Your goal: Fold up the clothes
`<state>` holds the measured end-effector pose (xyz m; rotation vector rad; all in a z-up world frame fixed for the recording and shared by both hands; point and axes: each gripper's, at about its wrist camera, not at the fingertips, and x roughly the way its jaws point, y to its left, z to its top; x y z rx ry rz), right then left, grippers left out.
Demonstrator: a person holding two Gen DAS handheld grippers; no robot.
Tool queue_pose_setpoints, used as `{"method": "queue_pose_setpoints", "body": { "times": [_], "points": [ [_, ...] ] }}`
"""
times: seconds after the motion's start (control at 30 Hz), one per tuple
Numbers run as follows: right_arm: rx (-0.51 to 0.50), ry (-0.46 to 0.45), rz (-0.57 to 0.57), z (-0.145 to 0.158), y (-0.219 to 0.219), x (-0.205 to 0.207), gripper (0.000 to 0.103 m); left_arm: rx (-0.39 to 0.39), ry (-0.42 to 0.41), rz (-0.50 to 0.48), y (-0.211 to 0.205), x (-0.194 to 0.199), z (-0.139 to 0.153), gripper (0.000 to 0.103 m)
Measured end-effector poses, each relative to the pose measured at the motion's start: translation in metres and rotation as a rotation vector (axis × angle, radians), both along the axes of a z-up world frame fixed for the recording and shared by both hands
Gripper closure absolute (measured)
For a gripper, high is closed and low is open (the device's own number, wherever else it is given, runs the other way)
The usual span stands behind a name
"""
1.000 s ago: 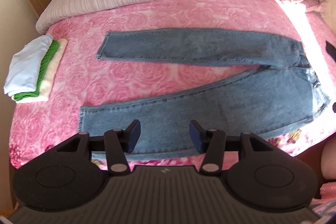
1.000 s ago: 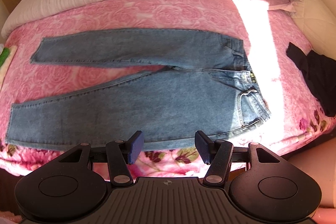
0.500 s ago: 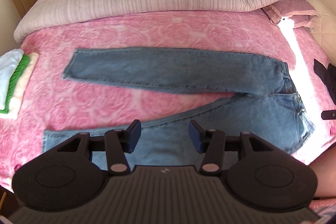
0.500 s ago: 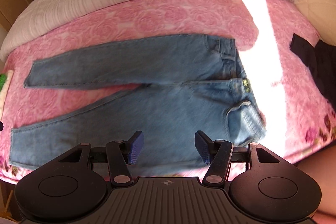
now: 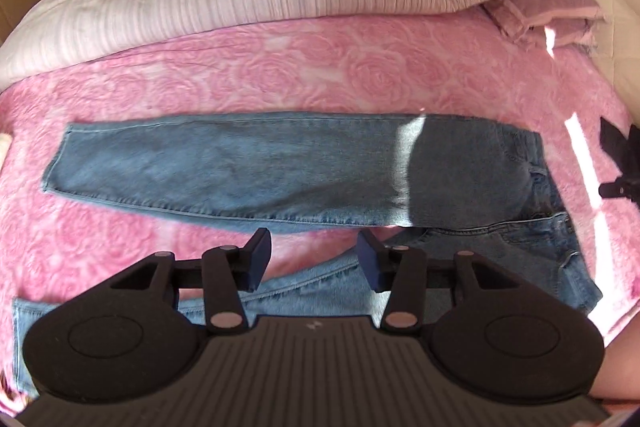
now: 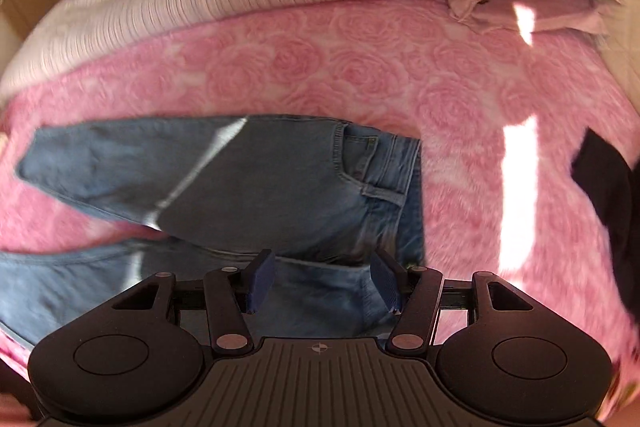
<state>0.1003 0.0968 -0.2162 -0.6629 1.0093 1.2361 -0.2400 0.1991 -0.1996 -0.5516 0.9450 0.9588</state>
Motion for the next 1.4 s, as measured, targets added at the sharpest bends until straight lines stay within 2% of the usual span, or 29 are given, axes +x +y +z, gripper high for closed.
{"method": "queue_pose_setpoints", "body": {
  "times": [0.17,0.3,0.47,0.57,0.63,0.8,1.03,1.13,1.17,1.2,1.27,1.33,1.4],
  "points": [
    [-0.028,0.006,0.043,-0.036,0.023,0.023,0.048,-0.018,0.017,-0.046,0.027,0.019,-0.038,0.061],
    [-0.039,0.004,0.083,-0.065,0.043,0.031,0.05,-0.012,0.012,-0.119,0.051,0.032,-0.068,0.061],
    [-0.034,-0.021,0.15,-0.098,0.073,0.042,0.056,0.029,0.037,-0.267,0.096,0.049,-0.104,0.062],
    [-0.02,-0.043,0.175,-0.112,0.096,0.054,0.062,0.053,0.051,-0.356,0.123,0.058,-0.125,0.068],
    [0.001,-0.058,0.197,-0.116,0.112,0.062,0.064,0.07,0.061,-0.415,0.141,0.065,-0.14,0.071],
    [0.038,-0.093,0.283,-0.124,0.155,0.078,0.065,0.093,0.104,-0.56,0.185,0.074,-0.168,0.071],
    [-0.023,-0.128,0.462,-0.144,0.195,0.089,0.065,0.088,0.213,-0.764,0.239,0.075,-0.199,0.068],
    [-0.049,-0.117,0.5,-0.154,0.202,0.095,0.064,0.073,0.2,-0.813,0.256,0.075,-0.205,0.057],
    [-0.058,-0.109,0.502,-0.158,0.205,0.096,0.064,0.063,0.19,-0.827,0.261,0.075,-0.206,0.057],
    [-0.067,-0.096,0.5,-0.162,0.207,0.099,0.064,0.049,0.179,-0.841,0.266,0.075,-0.207,0.058],
    [-0.077,-0.068,0.488,-0.167,0.21,0.102,0.064,0.005,0.151,-0.864,0.271,0.074,-0.209,0.069],
    [-0.078,-0.032,0.464,-0.171,0.209,0.105,0.065,0.005,0.143,-0.893,0.268,0.073,-0.21,0.077],
    [-0.078,-0.043,0.456,-0.17,0.207,0.103,0.079,0.025,0.148,-0.927,0.263,0.072,-0.21,0.085]
  ]
}}
